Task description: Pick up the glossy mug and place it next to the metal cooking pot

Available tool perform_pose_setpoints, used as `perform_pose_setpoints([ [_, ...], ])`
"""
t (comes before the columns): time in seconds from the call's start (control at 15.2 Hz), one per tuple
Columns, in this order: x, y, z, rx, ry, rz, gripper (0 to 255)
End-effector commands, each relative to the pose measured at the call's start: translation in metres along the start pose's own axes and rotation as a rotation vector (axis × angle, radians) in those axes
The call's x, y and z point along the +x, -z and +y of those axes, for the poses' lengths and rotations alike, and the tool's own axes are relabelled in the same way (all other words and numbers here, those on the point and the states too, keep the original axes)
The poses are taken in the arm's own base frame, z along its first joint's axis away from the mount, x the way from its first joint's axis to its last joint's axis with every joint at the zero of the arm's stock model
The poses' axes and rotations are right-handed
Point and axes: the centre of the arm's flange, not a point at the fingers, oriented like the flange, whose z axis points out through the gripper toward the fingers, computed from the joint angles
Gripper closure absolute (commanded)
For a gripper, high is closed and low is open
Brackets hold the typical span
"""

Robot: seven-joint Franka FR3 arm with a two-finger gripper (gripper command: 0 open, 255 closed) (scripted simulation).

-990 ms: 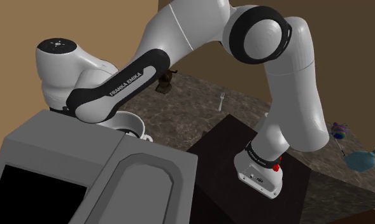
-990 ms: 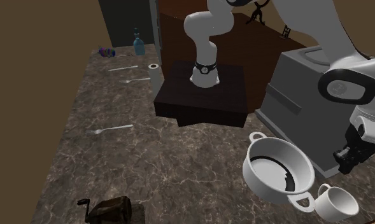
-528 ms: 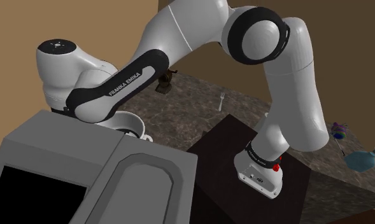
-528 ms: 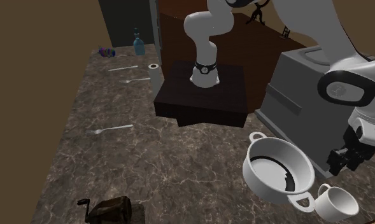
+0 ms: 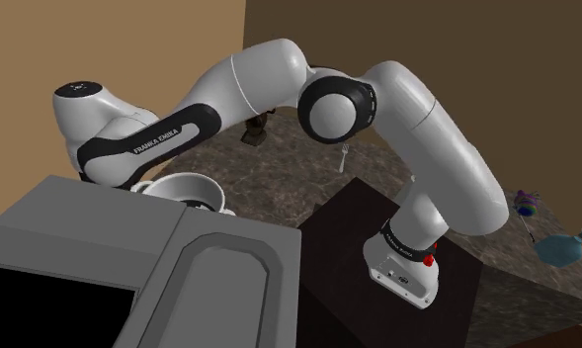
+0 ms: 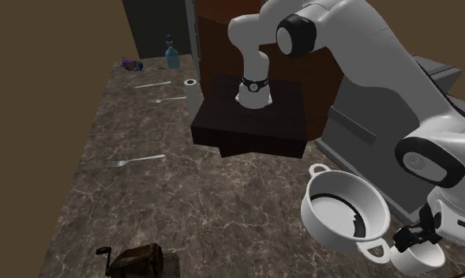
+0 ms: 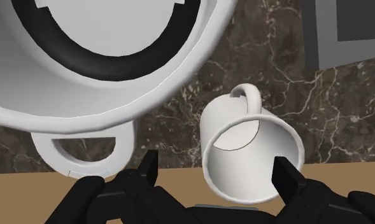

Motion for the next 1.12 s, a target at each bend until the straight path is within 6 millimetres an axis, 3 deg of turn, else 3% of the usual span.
perform_pose_setpoints([
  [0.0, 0.007, -0.017, 0.005, 0.004, -0.006, -0.016, 0],
  [0.46, 0.006, -0.051, 0.005, 0.004, -0.006, -0.016, 0],
  [0.92, 0.006, -0.051, 0.005, 0.004, -0.006, -0.016, 0],
  [0.99, 0.007, -0.052, 0.003, 0.004, -0.006, -0.016, 255],
  [1.06, 0.007, -0.053, 0.005, 0.004, -0.006, -0.016, 255],
])
